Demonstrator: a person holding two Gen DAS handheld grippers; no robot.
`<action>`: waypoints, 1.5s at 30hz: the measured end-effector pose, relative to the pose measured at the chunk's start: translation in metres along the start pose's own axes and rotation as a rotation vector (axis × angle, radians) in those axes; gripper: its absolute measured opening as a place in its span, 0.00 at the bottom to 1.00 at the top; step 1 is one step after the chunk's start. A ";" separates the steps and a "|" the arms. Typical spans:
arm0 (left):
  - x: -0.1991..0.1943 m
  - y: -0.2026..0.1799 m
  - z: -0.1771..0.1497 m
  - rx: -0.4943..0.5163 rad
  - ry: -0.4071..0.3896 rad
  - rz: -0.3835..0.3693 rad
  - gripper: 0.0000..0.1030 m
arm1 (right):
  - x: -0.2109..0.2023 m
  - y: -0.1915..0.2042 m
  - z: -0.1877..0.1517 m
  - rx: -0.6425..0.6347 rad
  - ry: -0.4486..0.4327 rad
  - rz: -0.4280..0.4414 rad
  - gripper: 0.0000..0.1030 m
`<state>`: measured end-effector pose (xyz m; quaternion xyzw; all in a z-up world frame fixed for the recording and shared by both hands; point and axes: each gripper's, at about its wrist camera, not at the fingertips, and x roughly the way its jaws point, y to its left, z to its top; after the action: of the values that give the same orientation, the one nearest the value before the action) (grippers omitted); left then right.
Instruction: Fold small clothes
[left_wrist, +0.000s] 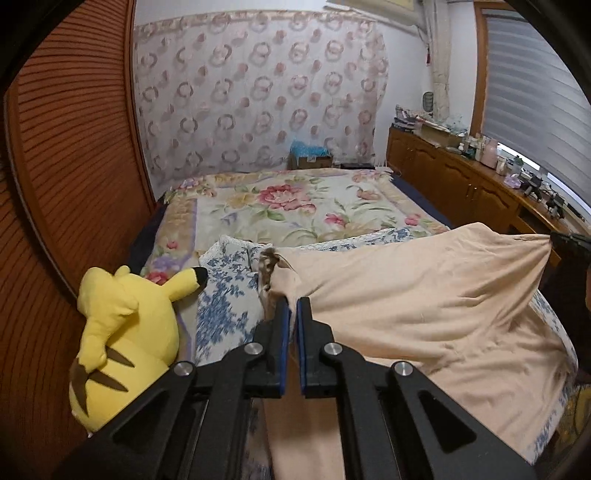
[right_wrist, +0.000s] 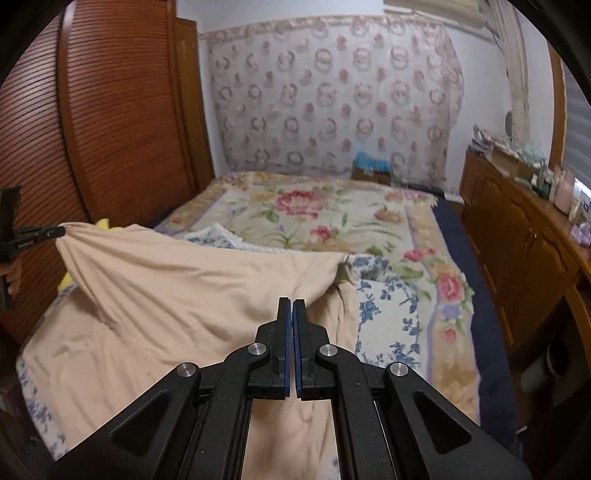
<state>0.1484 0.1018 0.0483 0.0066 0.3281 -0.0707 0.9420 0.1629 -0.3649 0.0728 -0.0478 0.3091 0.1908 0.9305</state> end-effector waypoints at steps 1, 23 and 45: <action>-0.008 0.000 -0.006 -0.001 -0.007 -0.004 0.02 | -0.011 0.002 -0.003 -0.010 -0.004 -0.004 0.00; -0.083 0.002 -0.097 -0.014 0.022 -0.015 0.02 | -0.117 0.019 -0.069 -0.051 0.032 -0.049 0.00; -0.053 -0.021 -0.160 -0.006 0.144 0.018 0.37 | -0.048 0.045 -0.124 -0.030 0.128 0.003 0.13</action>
<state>0.0058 0.0976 -0.0437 0.0120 0.3953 -0.0607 0.9165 0.0410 -0.3651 0.0026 -0.0736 0.3650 0.1933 0.9077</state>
